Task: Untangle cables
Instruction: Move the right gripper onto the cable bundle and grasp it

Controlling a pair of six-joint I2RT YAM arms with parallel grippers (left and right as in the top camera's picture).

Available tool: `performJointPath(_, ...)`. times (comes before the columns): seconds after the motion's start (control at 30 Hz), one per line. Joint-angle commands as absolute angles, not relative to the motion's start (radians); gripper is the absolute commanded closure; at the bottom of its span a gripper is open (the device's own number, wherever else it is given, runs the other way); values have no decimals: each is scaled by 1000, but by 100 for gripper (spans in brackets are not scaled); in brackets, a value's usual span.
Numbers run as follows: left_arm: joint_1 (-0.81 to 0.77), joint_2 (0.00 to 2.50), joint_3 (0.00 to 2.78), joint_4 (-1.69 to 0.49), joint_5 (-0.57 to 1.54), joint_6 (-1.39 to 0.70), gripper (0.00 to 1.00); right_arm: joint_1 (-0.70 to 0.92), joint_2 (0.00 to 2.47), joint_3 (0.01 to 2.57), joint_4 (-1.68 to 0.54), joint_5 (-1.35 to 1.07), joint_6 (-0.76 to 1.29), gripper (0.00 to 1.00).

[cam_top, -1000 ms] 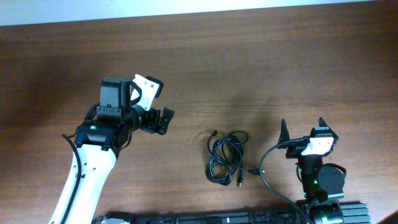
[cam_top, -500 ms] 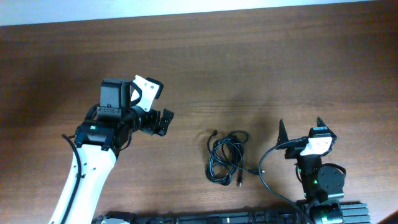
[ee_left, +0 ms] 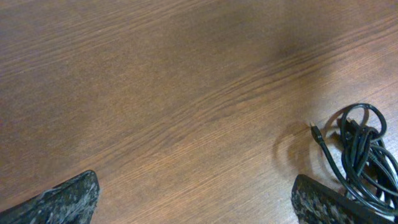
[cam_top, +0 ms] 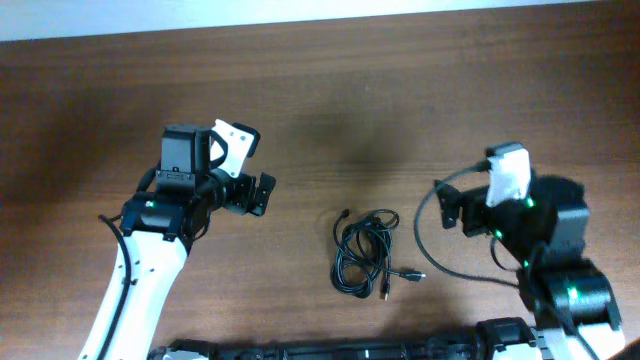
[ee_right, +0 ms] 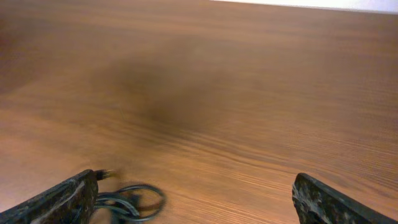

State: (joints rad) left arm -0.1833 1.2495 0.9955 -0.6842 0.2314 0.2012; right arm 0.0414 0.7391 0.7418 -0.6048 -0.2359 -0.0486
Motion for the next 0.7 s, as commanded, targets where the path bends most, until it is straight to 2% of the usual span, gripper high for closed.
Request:
performJointPath(0.0,-187,1247,1010,-670,228,196,1,39,900,767,-582,-538,-52,1)
performJointPath(0.13,-187,1247,1010,-666,228,196,1,39,1101,767,-542,-800,-66,0)
performJointPath(0.2,-187,1247,1010,-667,228,196,1,67,1163,767,-558,-891,-120,4)
performJointPath(0.3,-187,1247,1010,-674,231,196,1,236,1221,766,-587,-878,-121,9)
performJointPath(0.33,-187,1247,1010,-674,229,196,1,321,1241,766,-588,-793,-119,11)
performJointPath(0.43,-187,1247,1010,-679,227,197,1,447,1303,765,-593,-679,-96,24)
performJointPath(0.63,-187,1247,1010,-685,221,196,1,480,1491,763,-637,-676,-96,44)
performJointPath(0.67,-187,1247,1010,-685,220,196,1,480,1496,763,-639,-676,-96,45)
